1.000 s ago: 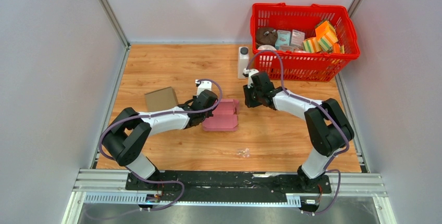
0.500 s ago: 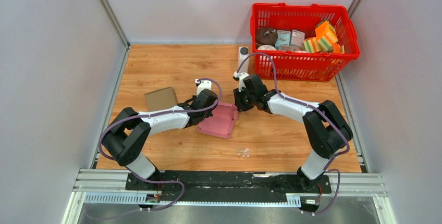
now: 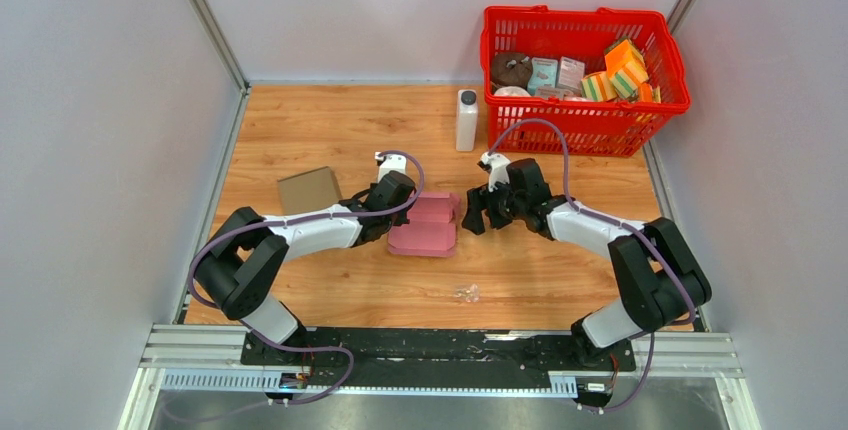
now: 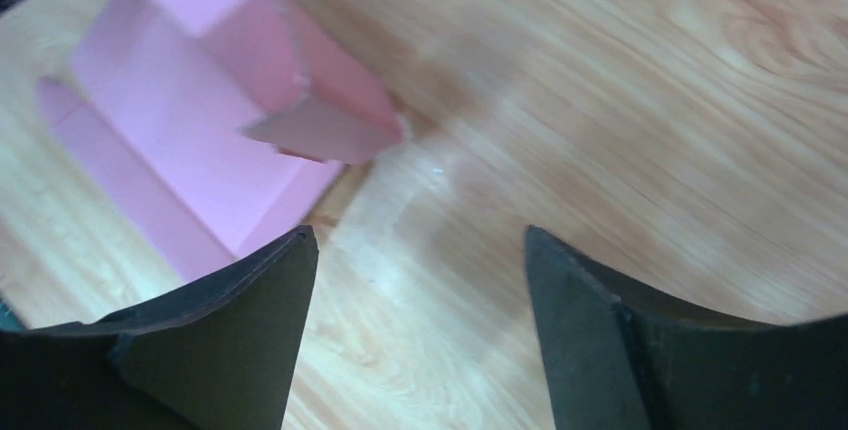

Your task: Fold the paper box

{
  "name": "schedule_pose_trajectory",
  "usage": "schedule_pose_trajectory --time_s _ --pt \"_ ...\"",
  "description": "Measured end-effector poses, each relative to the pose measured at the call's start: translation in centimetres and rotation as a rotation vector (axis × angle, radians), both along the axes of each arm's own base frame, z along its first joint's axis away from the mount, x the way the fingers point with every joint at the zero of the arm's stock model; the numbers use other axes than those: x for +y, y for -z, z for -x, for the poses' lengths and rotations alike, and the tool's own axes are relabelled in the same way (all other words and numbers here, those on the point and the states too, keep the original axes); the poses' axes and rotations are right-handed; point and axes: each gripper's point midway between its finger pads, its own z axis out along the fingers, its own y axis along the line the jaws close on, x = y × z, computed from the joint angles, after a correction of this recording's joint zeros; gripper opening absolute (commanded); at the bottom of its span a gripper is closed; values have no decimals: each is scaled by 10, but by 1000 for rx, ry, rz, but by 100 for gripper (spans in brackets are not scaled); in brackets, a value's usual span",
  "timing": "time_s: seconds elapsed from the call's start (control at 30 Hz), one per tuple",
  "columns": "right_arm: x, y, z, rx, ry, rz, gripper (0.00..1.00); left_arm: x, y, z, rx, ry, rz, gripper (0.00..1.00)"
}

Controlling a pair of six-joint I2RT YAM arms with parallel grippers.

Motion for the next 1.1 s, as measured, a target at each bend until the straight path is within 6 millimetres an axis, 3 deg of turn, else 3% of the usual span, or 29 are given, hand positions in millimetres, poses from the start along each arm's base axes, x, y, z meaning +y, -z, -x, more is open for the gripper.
schedule_pose_trajectory --time_s 0.2,0.33,0.53,0.9,1.1 --pt "33 -25 -8 -101 -163 -143 82 -3 0 1 3 28 19 0" --pt "47 -25 -21 -122 -216 -172 79 -3 0 1 8 35 26 0" --pt "60 -29 -20 -137 -226 -207 76 -5 0 1 10 38 32 0" --pt "60 -33 6 -95 -325 -303 80 -6 0 -1 26 48 69 0" --pt "51 -40 6 -79 -350 -366 71 -7 0 -6 34 62 133 0"
